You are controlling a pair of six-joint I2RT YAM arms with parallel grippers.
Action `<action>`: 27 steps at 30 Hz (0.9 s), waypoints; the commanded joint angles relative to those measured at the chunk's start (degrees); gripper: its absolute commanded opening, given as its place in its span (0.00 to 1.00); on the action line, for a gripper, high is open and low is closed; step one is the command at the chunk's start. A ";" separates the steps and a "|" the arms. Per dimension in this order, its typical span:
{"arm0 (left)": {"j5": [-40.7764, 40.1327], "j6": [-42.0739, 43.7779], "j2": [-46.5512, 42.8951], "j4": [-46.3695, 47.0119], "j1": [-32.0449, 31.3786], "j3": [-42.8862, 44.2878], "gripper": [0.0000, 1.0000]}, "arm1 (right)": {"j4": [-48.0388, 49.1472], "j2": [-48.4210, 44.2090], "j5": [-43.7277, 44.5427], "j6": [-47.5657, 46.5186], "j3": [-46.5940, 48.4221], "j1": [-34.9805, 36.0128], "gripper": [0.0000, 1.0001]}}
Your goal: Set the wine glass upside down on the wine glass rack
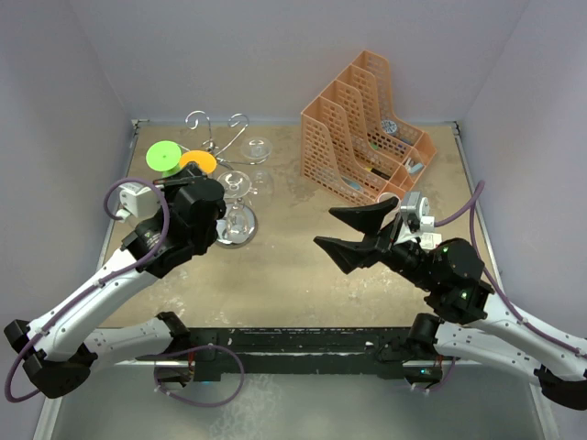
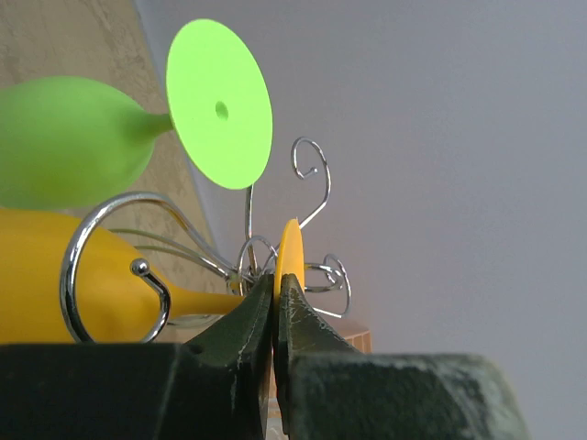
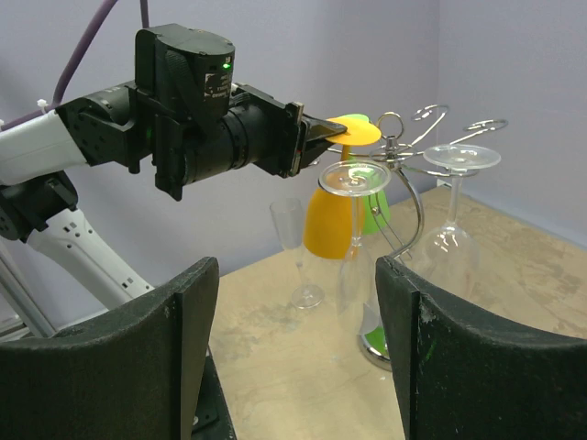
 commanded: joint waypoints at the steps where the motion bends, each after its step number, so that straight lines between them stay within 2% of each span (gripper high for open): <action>1: -4.82 -1.64 -1.27 -0.43 0.86 3.00 0.00 | 1.77 -1.20 -0.68 0.47 1.15 0.02 0.71; 17: -7.29 -4.55 -5.28 -5.20 1.51 0.70 0.00 | 2.21 -0.24 -1.73 1.03 1.82 0.04 0.71; 27: -4.59 -4.59 -8.08 -5.69 1.59 -0.40 0.00 | 2.80 0.35 -1.61 1.54 1.41 0.04 0.71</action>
